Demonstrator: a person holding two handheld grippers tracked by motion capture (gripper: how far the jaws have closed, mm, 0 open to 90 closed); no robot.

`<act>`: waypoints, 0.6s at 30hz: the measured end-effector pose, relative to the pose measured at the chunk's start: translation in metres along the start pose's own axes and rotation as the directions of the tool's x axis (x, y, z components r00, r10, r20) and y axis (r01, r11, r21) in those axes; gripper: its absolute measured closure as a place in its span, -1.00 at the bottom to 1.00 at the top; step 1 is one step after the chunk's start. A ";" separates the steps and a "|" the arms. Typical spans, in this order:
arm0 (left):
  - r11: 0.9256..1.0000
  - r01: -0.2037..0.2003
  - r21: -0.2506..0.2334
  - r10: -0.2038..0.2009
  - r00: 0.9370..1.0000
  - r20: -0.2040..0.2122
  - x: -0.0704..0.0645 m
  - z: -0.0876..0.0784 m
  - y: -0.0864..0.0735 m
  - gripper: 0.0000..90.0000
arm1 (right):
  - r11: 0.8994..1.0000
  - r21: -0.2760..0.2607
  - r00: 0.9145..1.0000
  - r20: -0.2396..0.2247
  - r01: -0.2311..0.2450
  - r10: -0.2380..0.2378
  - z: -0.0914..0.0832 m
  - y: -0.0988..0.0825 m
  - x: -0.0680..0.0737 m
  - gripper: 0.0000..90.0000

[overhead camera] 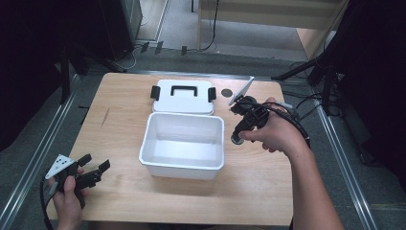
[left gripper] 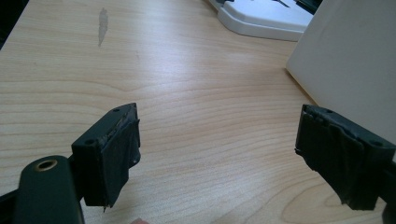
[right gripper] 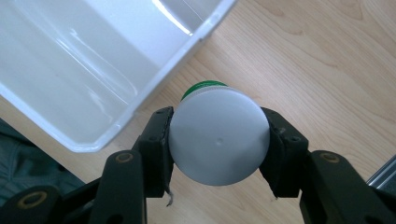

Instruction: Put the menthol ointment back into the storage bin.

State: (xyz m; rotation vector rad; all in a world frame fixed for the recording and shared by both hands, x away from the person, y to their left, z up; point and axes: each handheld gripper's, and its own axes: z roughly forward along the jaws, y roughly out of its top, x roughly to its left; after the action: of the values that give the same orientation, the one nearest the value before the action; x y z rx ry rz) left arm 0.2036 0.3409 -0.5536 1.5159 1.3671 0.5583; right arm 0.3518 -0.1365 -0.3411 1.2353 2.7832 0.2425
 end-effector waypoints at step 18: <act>1.000 0.009 -0.006 -0.009 1.000 0.000 0.001 0.001 0.000 -0.68 | 0.996 -0.020 0.996 -0.014 0.092 -0.092 -0.013 0.031 0.031 0.15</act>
State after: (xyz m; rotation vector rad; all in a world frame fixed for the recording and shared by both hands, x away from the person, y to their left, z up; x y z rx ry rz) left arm 0.2043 0.3412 -0.5537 1.5041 1.3699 0.5563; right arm 0.3517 -0.0947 -0.3236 1.1025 2.8337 0.2719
